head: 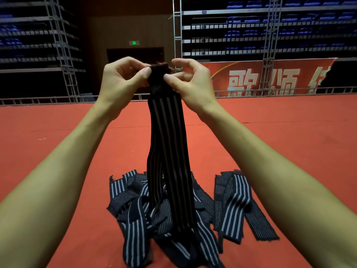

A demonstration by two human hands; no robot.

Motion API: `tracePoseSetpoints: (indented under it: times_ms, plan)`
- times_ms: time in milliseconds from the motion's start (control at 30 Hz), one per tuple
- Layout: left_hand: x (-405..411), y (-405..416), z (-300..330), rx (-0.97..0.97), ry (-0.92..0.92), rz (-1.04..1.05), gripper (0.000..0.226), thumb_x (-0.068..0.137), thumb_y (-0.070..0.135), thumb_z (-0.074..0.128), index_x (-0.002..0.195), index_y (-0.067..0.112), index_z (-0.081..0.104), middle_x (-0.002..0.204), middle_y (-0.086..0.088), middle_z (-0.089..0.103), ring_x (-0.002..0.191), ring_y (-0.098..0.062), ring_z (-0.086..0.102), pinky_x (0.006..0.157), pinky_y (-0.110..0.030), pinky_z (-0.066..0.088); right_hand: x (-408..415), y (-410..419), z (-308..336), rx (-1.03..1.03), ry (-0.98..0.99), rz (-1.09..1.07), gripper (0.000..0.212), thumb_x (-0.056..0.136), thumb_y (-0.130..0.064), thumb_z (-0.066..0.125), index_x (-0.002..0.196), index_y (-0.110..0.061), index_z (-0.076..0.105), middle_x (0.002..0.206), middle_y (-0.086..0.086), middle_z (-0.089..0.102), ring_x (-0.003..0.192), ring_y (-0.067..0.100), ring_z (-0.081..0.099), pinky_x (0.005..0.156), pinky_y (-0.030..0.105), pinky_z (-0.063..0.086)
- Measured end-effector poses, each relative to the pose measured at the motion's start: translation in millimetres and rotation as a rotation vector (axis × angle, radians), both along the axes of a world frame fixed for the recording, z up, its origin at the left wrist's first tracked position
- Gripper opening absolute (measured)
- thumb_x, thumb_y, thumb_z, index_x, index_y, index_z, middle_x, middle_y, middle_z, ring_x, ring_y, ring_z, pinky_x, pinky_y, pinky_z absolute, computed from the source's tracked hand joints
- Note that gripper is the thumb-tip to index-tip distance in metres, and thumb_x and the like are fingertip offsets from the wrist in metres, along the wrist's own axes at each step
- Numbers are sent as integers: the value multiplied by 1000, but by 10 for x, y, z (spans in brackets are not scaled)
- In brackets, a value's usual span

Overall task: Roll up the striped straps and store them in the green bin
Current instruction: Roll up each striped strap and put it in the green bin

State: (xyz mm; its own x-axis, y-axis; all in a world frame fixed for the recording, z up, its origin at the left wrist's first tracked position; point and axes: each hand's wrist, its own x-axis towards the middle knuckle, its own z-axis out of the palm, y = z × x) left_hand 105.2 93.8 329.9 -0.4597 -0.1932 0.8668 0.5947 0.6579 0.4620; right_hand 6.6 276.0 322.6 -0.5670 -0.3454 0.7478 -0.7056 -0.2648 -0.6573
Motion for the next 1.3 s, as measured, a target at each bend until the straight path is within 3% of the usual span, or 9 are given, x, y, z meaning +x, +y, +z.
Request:
tracePoseSetpoints:
  times_ms: [167, 367, 500, 633, 700, 833, 933, 1100, 1300]
  plan:
    - [-2, 26, -74, 83, -13, -40, 29, 95, 25, 84, 109, 3, 72, 99, 0, 78, 92, -12, 76, 82, -26, 59, -18, 30, -60, -24, -95, 85, 50, 95, -11, 81, 141, -4, 61, 95, 7, 83, 99, 18, 80, 97, 49, 63]
    - [31, 61, -214, 121, -109, -218, 55, 83, 8, 88, 133, 5, 63, 126, -13, 78, 125, -30, 72, 103, -39, 58, -26, 56, -239, 13, -208, 245, 62, 99, -4, 75, 155, -6, 49, 110, 14, 82, 99, 22, 80, 86, 40, 66]
    - [58, 91, -264, 147, -137, -281, 63, 83, 5, 86, 140, 6, 60, 128, -13, 76, 127, -32, 71, 103, -41, 58, -54, 61, -319, 8, -169, 211, 66, 96, -8, 80, 155, -9, 50, 108, 7, 83, 112, 19, 77, 105, 40, 58]
    - [86, 114, -306, 194, -153, -348, 67, 83, 4, 85, 144, 9, 58, 130, -14, 75, 130, -34, 69, 104, -43, 57, -37, 56, -376, -42, -169, 260, 68, 95, -5, 79, 156, -9, 48, 109, 11, 82, 112, 24, 78, 108, 46, 57]
    - [104, 121, -323, 203, -154, -361, 67, 84, 5, 87, 144, 10, 59, 132, -16, 74, 128, -34, 70, 105, -43, 57, -41, 44, -410, -76, -174, 266, 67, 96, -5, 79, 155, -8, 48, 110, 12, 82, 112, 27, 78, 109, 52, 56]
    - [137, 133, -347, 128, -141, -238, 56, 89, 4, 86, 140, 10, 63, 130, -12, 76, 98, -17, 74, 98, -36, 59, -80, 44, -458, -140, -235, 205, 64, 94, -6, 82, 151, -7, 52, 107, 12, 82, 108, 26, 79, 107, 52, 58]
    - [134, 141, -389, 121, -101, -164, 44, 92, 4, 82, 133, 4, 67, 120, -14, 79, 107, -27, 77, 90, -33, 62, -51, 28, -486, -148, -254, 181, 59, 94, -4, 81, 147, -8, 56, 106, 15, 82, 104, 28, 79, 104, 51, 60]
    - [100, 126, -441, 190, -57, -122, 23, 97, 9, 78, 120, 7, 76, 107, -11, 83, 94, -24, 78, 72, -33, 60, 6, 15, -482, -206, -353, 195, 51, 94, -5, 81, 140, -9, 61, 102, 13, 82, 100, 26, 80, 99, 54, 62]
    - [87, 236, -549, 109, -96, -87, 27, 96, 4, 78, 123, -1, 76, 109, -11, 83, 95, -25, 80, 71, -32, 62, 70, -19, -399, -326, -429, 240, 46, 95, -1, 78, 138, -6, 61, 99, 11, 82, 98, 29, 80, 95, 54, 63]
